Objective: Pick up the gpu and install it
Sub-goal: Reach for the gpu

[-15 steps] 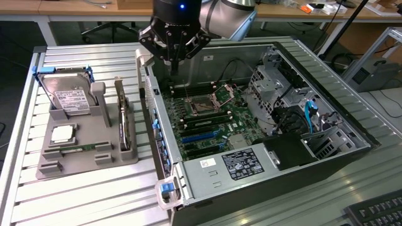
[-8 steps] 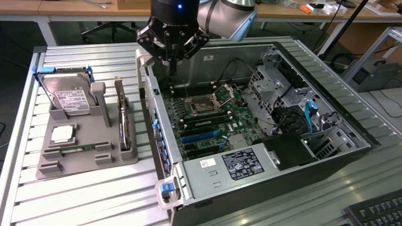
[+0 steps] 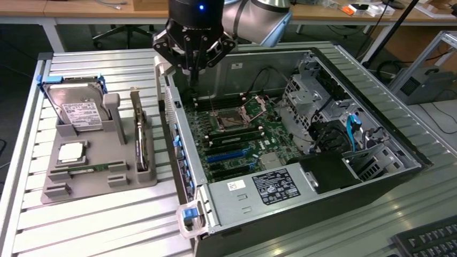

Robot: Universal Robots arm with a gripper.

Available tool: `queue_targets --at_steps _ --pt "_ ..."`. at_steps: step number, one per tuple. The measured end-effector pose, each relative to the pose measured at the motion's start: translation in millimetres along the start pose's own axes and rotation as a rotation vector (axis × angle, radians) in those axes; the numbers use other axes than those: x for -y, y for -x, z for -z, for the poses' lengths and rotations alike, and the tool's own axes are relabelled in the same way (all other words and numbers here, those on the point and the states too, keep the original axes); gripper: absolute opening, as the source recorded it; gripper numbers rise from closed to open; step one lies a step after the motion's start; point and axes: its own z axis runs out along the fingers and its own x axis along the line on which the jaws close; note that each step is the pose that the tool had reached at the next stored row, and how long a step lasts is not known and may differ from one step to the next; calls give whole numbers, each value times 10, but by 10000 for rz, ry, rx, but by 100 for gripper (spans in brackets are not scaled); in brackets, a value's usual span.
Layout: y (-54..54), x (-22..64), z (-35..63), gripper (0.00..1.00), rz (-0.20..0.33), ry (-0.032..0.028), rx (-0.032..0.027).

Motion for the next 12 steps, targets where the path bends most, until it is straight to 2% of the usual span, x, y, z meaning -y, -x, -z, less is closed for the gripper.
queue_targets --at_steps 12 --pt "-67 5 -1 11 1 -1 0"
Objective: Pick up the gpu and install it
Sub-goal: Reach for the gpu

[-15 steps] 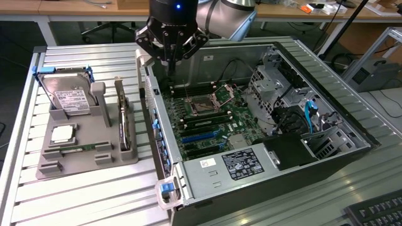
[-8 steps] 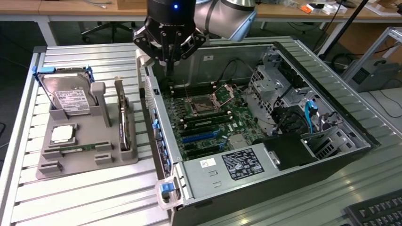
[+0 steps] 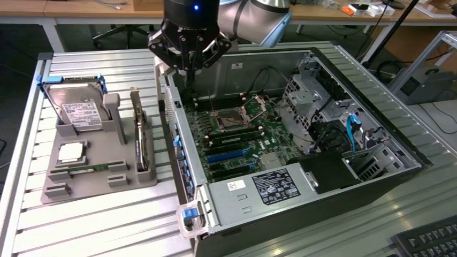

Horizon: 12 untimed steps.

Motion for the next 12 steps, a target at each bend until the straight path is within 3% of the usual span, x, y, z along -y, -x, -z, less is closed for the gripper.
queue_targets --at_steps 12 --pt "-79 6 0 11 0 0 0"
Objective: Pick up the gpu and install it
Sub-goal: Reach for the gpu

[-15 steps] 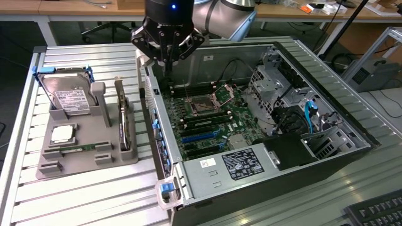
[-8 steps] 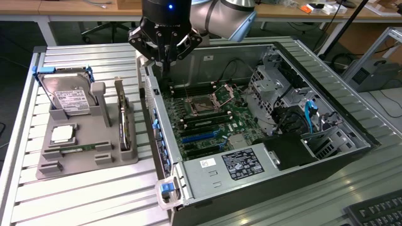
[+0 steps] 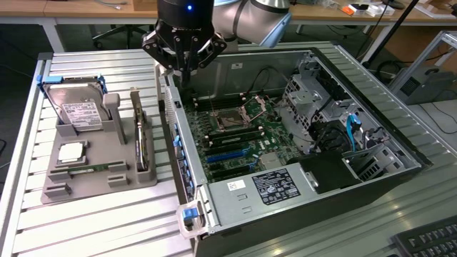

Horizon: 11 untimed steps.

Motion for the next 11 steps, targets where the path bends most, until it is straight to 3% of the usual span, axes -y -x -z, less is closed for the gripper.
queue_targets --at_steps 11 --pt "-56 4 1 11 -1 -2 0"
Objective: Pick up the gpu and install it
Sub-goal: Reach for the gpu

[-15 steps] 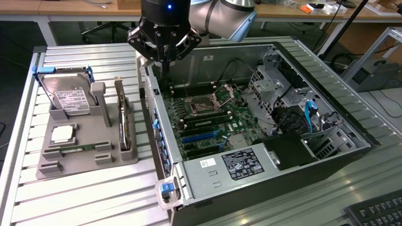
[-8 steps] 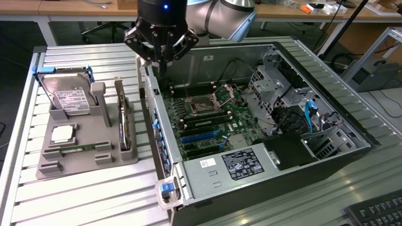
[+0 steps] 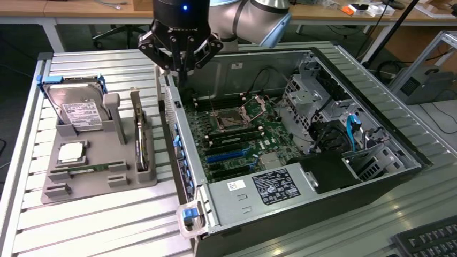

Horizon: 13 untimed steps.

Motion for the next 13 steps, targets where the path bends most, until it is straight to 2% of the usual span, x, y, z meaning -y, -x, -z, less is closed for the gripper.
queue_targets --at_steps 13 --pt "-47 4 0 11 1 -12 1"
